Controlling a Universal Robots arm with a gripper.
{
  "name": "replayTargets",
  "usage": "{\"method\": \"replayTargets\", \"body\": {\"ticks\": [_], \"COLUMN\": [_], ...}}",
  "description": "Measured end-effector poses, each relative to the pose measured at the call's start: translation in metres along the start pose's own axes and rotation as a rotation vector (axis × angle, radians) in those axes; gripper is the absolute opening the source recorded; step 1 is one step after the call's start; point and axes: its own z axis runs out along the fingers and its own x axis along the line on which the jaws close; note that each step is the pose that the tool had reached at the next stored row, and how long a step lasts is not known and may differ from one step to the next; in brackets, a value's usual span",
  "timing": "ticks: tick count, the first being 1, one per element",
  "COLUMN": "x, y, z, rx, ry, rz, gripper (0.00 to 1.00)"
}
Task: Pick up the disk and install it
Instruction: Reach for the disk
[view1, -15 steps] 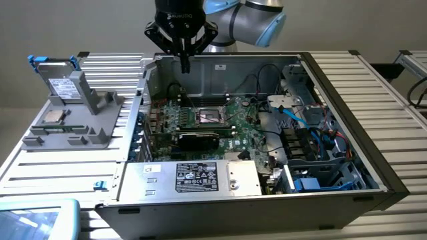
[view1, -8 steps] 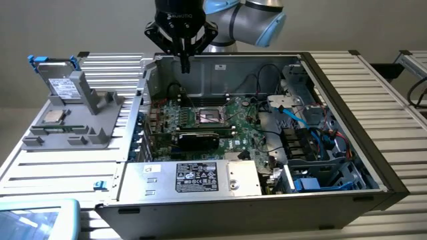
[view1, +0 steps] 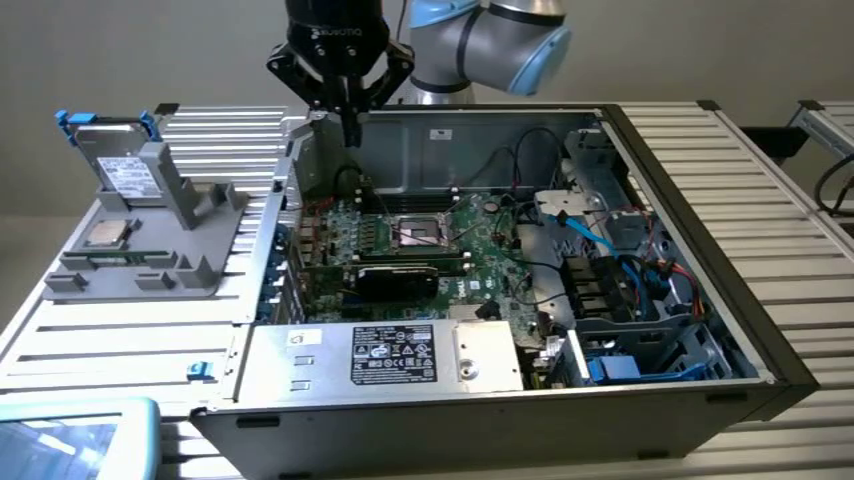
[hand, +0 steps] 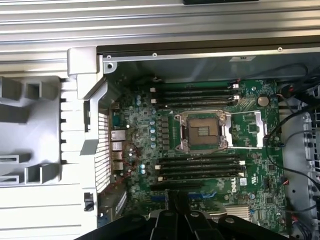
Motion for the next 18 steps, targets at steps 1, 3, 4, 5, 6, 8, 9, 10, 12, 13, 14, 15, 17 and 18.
{"method": "replayTargets", "body": {"ticks": [1, 3, 4, 5, 6, 8, 9, 10, 12, 13, 14, 15, 17, 18], "x": [0.004, 0.013, 0.018, 0.023, 0.027, 0.036, 0.041, 0.045, 0.054, 0.059, 0.063, 0.068, 0.077, 0.082], "y": [-0.0003, -0.0009, -0.0013, -0.0016, -0.0019, -0.0025, -0.0028, -0.003, -0.0036, -0.0038, -0.004, -0.0041, -0.004, -0.0038], "z": [-0.0001, -0.0003, -0.0004, -0.0005, -0.0006, -0.0007, -0.0008, -0.0009, -0.0011, -0.0011, -0.0011, -0.0011, -0.0009, -0.0006], "rx": [0.0, 0.0, 0.0, 0.0001, 0.0, 0.0, 0.0, 0.0, 0.0, 0.0, 0.0, 0.0, 0.0, 0.0001], "ry": [0.0, 0.0, 0.0, 0.0001, 0.0, 0.0, -0.0001, 0.0, 0.0, 0.0, 0.0, -0.0001, 0.0, 0.0001], "rz": [0.0, 0.0, 0.0, 0.0, 0.0, 0.0, 0.0, 0.0, 0.0, 0.0, 0.0, 0.0, 0.0, 0.0], "gripper": [0.11, 0.11, 0.11, 0.11, 0.11, 0.11, 0.11, 0.11, 0.11, 0.11, 0.11, 0.11, 0.11, 0.11]}}
